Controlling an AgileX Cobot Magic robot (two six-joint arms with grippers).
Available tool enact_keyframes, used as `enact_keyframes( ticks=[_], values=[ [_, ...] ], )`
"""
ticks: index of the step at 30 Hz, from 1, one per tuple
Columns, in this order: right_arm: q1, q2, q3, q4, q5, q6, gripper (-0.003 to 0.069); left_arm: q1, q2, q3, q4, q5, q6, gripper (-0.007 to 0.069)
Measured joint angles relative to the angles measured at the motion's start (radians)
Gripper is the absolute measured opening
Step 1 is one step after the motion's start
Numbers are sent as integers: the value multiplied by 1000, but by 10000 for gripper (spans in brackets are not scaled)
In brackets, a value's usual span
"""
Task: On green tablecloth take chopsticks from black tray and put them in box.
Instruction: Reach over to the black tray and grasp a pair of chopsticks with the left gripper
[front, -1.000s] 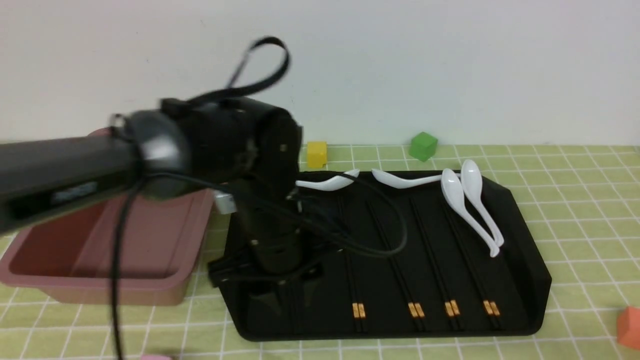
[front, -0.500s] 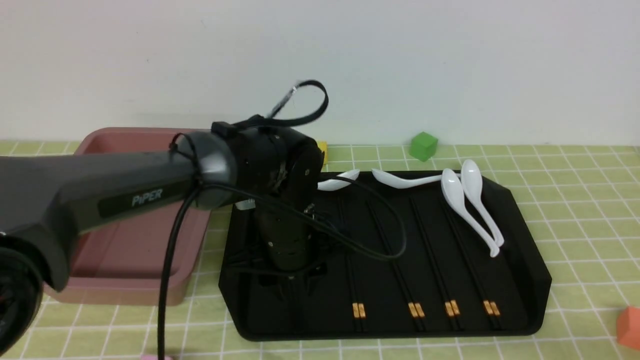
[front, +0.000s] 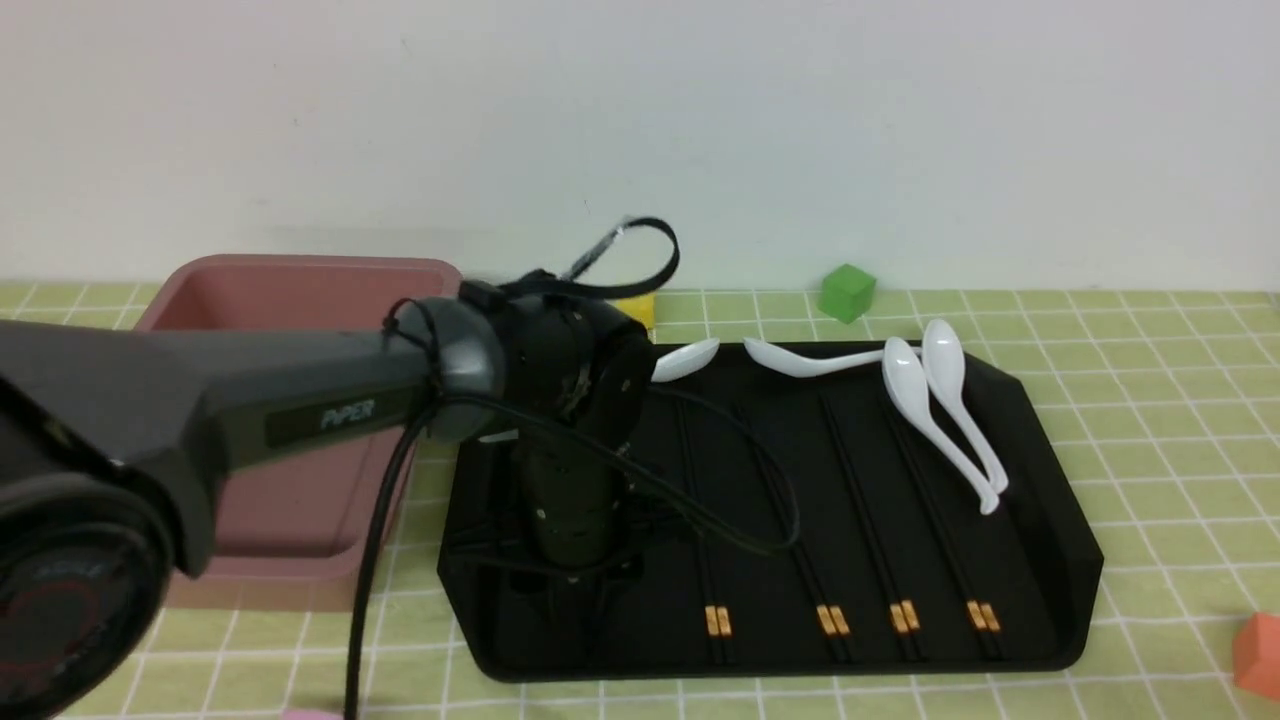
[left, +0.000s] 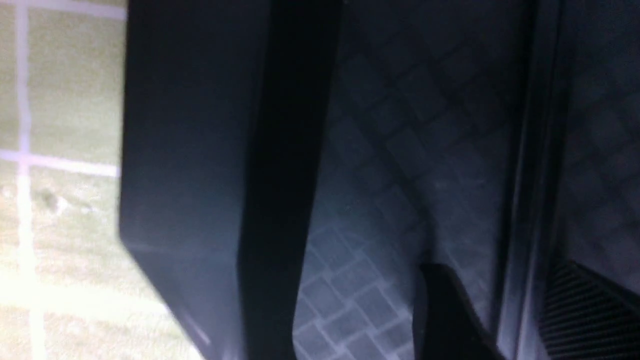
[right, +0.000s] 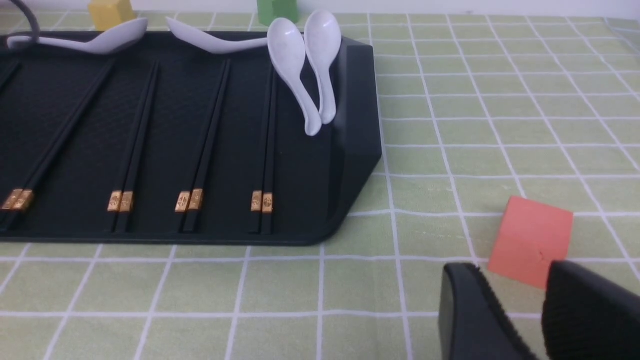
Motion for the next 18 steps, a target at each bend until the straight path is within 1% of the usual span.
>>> enact_keyframes(
  ticks=[6, 11, 12, 13, 14, 15, 18],
  values=[
    [0, 0, 0, 1, 0, 0, 240, 0, 16, -14, 1, 8, 0, 285],
    [0, 0, 0, 0, 0, 0, 240, 0, 18, -17, -20, 0, 0, 166],
    [0, 0, 0, 0, 0, 0, 240, 0, 18, -19, -31, -2, 10, 99],
    [0, 0, 0, 0, 0, 0, 240, 0, 18, -21, -36, -1, 21, 82],
    [0, 0, 0, 0, 0, 0, 240, 0, 18, -23, -40, 2, 35, 81],
    [0, 0, 0, 0, 0, 0, 240, 1, 18, -32, -52, 10, 74, 88],
    [0, 0, 0, 0, 0, 0, 240, 1, 12, -46, -84, 25, 116, 89]
  ],
)
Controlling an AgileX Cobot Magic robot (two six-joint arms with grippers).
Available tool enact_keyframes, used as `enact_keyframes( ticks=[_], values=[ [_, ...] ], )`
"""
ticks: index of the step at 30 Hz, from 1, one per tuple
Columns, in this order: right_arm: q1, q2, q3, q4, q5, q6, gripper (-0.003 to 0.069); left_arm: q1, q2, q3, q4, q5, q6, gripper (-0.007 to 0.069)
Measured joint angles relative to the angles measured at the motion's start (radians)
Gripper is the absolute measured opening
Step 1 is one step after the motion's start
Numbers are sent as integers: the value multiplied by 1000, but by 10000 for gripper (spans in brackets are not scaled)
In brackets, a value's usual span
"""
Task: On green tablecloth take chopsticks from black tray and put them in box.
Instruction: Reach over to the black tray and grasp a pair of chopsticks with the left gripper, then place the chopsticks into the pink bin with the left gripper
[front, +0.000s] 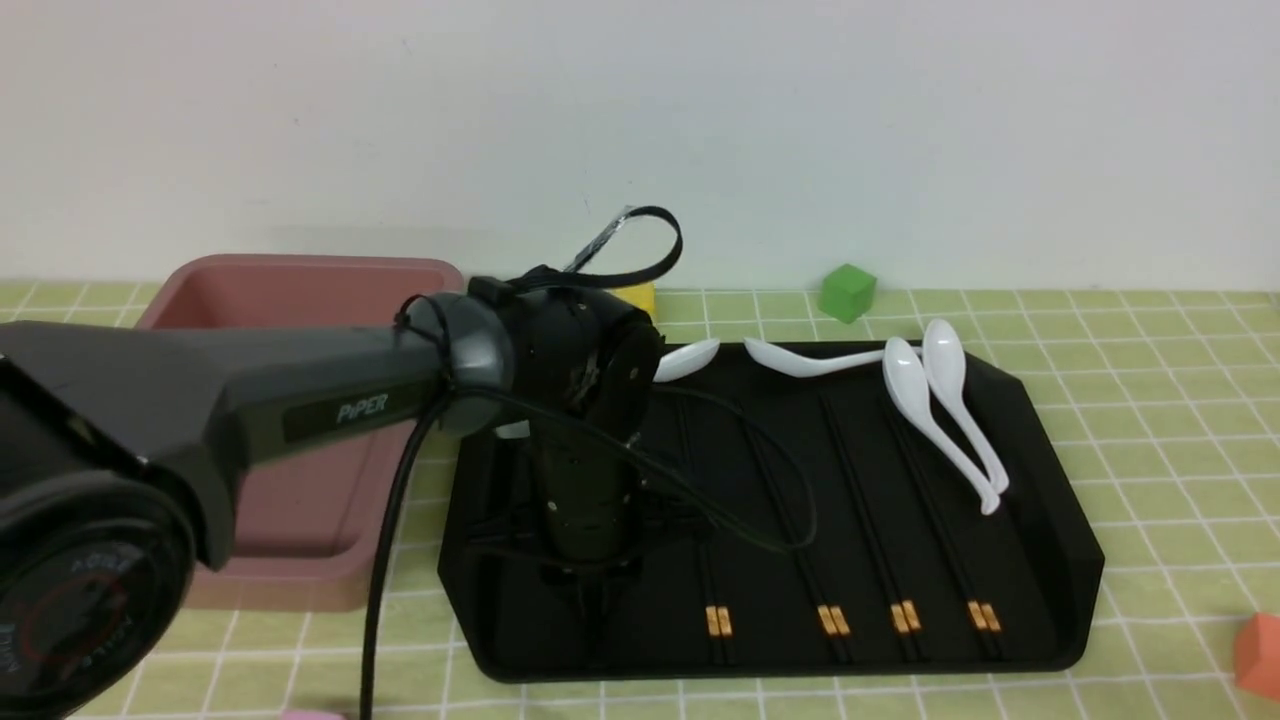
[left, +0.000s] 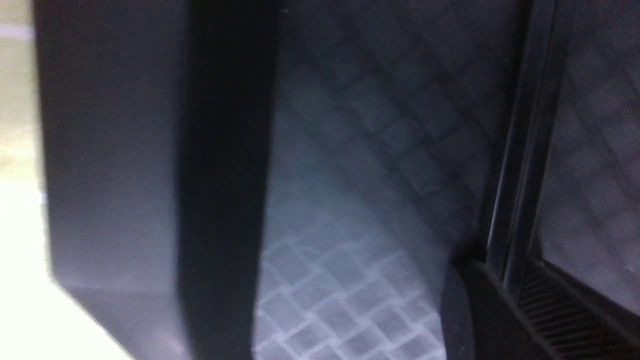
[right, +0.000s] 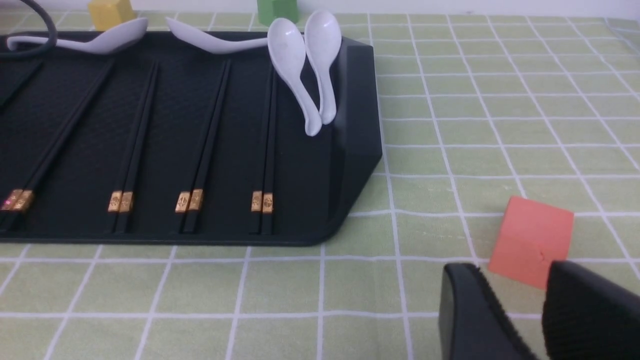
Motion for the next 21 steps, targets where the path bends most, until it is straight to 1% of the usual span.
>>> enact_keyframes(
  ticks=[3, 8, 9, 12, 15, 19, 21],
  values=[
    [0, 0, 0, 0, 0, 0, 240, 0, -41, -32, -47, 50, 41, 89],
    [0, 0, 0, 0, 0, 0, 240, -1, -154, -131, -61, 159, 59, 89],
    [0, 0, 0, 0, 0, 0, 240, -1, -196, -170, -53, 213, 68, 89],
    [0, 0, 0, 0, 0, 0, 240, 13, -267, -243, 3, 257, 89, 89],
    [0, 0, 0, 0, 0, 0, 240, 83, -327, -259, 17, 261, 101, 89],
    [0, 0, 0, 0, 0, 0, 240, 274, -401, -221, -42, 269, 157, 89],
    [0, 0, 0, 0, 0, 0, 240, 391, -429, -166, -74, 274, 199, 89]
  ],
)
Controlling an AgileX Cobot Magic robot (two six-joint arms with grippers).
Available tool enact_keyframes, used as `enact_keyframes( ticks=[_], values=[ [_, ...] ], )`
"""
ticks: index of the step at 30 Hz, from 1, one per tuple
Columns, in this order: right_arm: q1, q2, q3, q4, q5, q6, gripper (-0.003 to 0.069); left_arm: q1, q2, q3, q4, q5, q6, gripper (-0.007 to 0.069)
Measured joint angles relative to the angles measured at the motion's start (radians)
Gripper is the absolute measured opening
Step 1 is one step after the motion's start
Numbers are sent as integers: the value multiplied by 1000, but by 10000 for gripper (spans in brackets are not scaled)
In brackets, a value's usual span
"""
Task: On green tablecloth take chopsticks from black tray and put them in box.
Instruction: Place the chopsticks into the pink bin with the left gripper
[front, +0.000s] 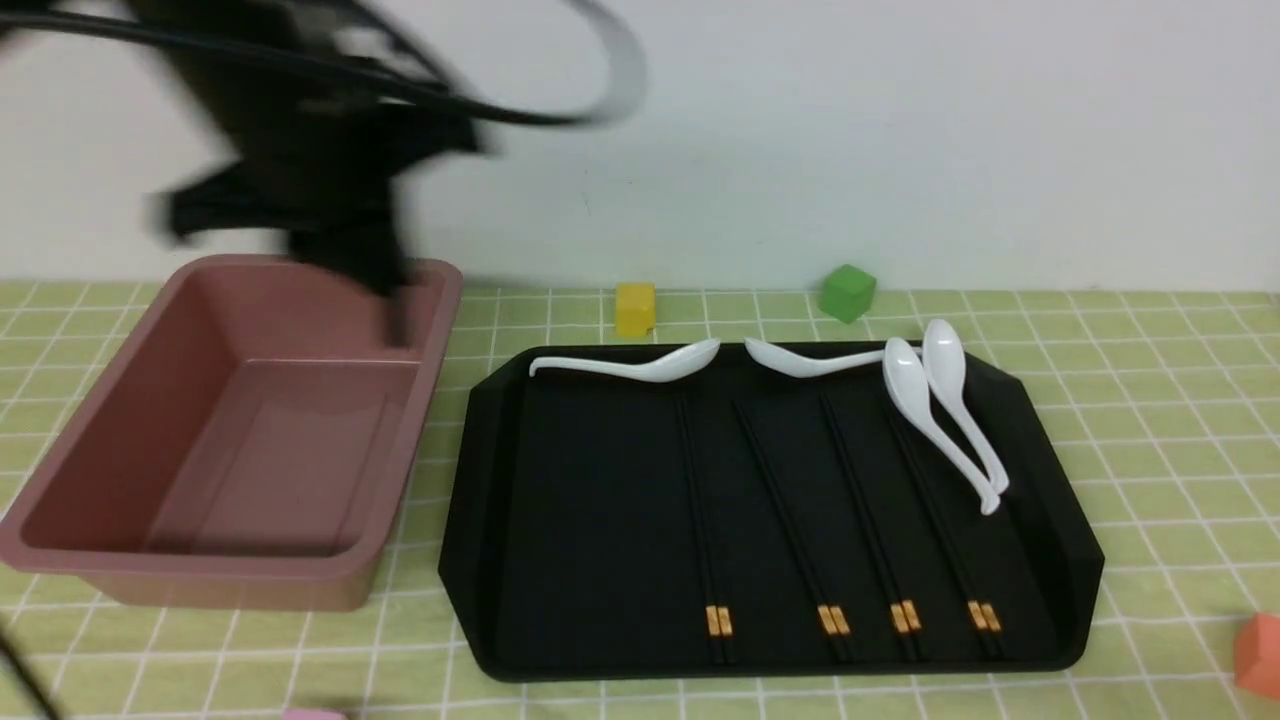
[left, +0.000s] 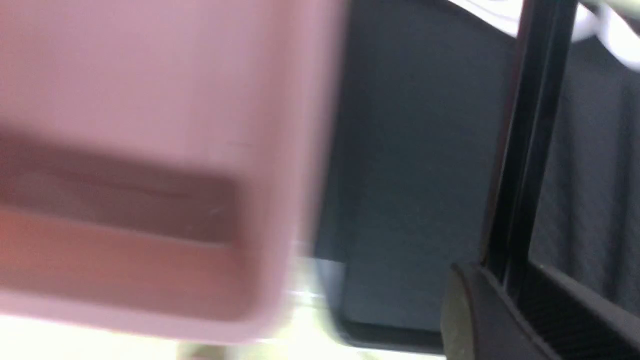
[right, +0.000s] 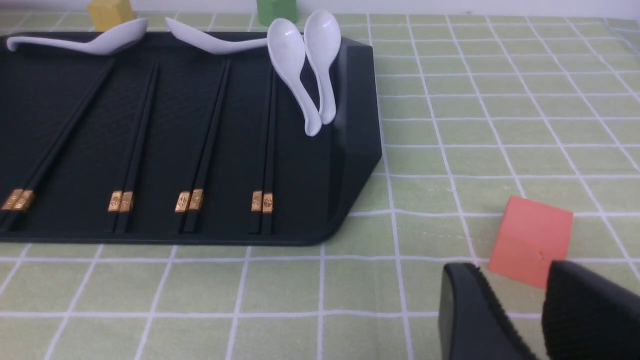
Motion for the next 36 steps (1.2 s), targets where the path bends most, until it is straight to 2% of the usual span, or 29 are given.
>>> enact_keyframes(
  ticks=[4, 11, 26, 36],
  values=[
    [0, 0, 0, 0, 0, 0, 240, 151, -10, 108, -24, 4, 79, 89],
    [0, 0, 0, 0, 0, 0, 240, 277, -10, 260, -28, -50, 154, 89],
    [0, 0, 0, 0, 0, 0, 240, 284, 62, 298, -34, -156, 181, 89],
    [0, 0, 0, 0, 0, 0, 240, 284, 175, 298, -22, -302, 199, 89]
  ],
)
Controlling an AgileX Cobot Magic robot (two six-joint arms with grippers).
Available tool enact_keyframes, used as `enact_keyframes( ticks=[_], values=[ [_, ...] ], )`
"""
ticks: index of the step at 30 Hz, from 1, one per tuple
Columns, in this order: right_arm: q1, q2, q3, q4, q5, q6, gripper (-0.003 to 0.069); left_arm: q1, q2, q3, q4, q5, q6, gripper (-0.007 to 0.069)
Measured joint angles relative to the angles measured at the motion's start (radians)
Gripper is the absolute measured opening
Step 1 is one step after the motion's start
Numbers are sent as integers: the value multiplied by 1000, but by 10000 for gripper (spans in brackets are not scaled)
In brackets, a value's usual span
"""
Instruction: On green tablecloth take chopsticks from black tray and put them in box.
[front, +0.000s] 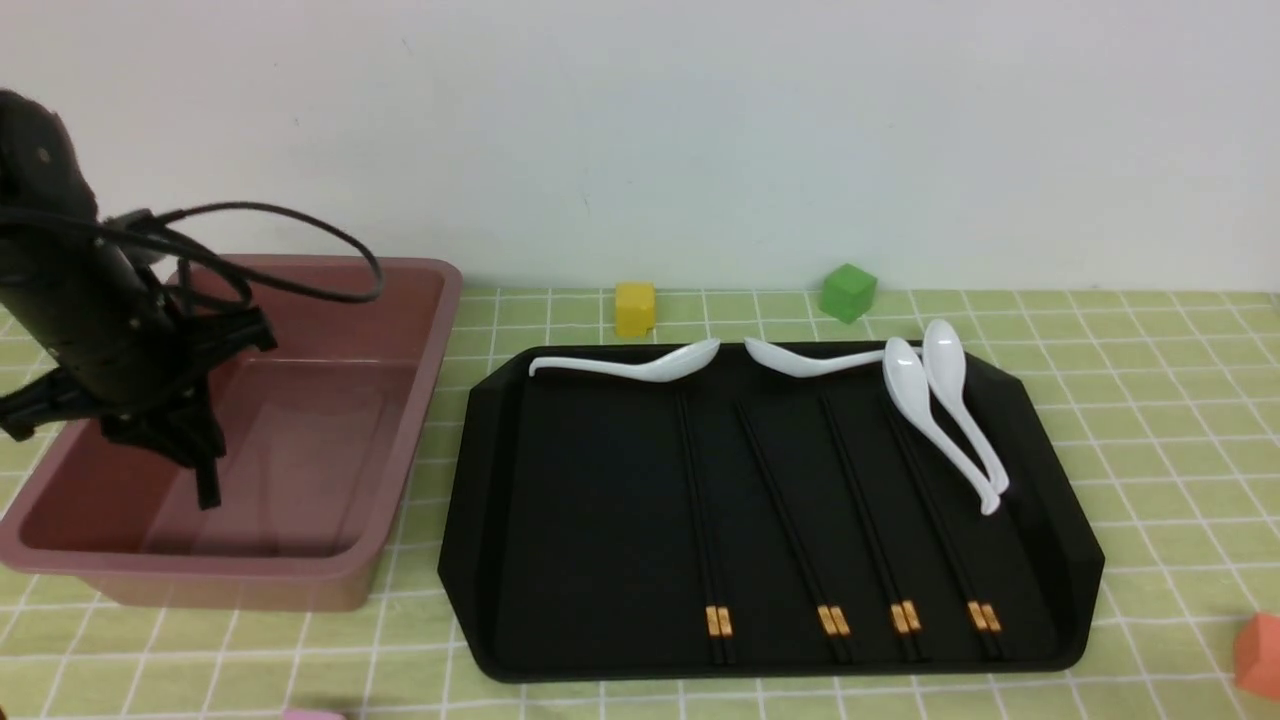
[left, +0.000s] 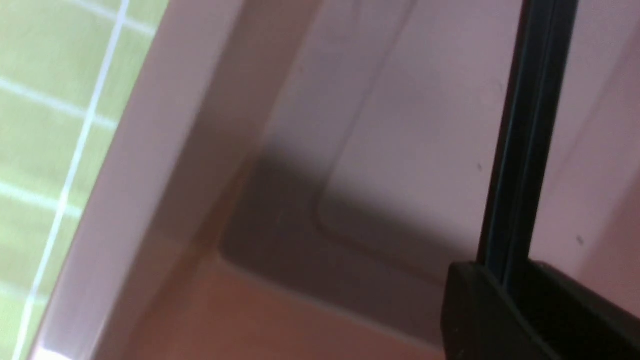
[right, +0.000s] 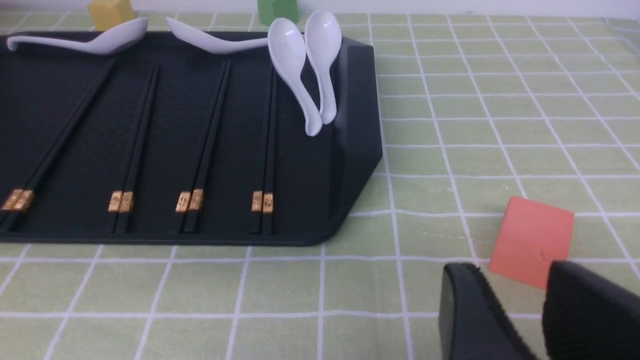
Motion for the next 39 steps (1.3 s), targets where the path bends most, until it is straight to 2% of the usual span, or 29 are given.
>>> enact_keyframes(
  ticks=[4, 10, 14, 18, 23, 25, 32, 39],
  values=[
    [0, 0, 0, 0, 0, 0, 240, 0, 34, 0, 13, -28, 5, 120],
    [0, 0, 0, 0, 0, 0, 240, 0, 42, 0, 20, -38, 7, 246],
    [0, 0, 0, 0, 0, 0, 240, 0, 42, -16, 22, -6, 7, 276],
    [0, 0, 0, 0, 0, 0, 240, 0, 32, -64, 30, 71, 10, 227],
    [0, 0, 0, 0, 0, 0, 240, 0, -81, -93, 47, 171, 63, 27],
    [0, 0, 0, 0, 0, 0, 240, 0, -148, -87, 49, 188, 90, -13],
    [0, 0, 0, 0, 0, 0, 240, 0, -441, 95, 3, 165, 134, -13],
    [0, 0, 0, 0, 0, 0, 240, 0, -814, 448, -139, -19, 251, -13]
  ],
)
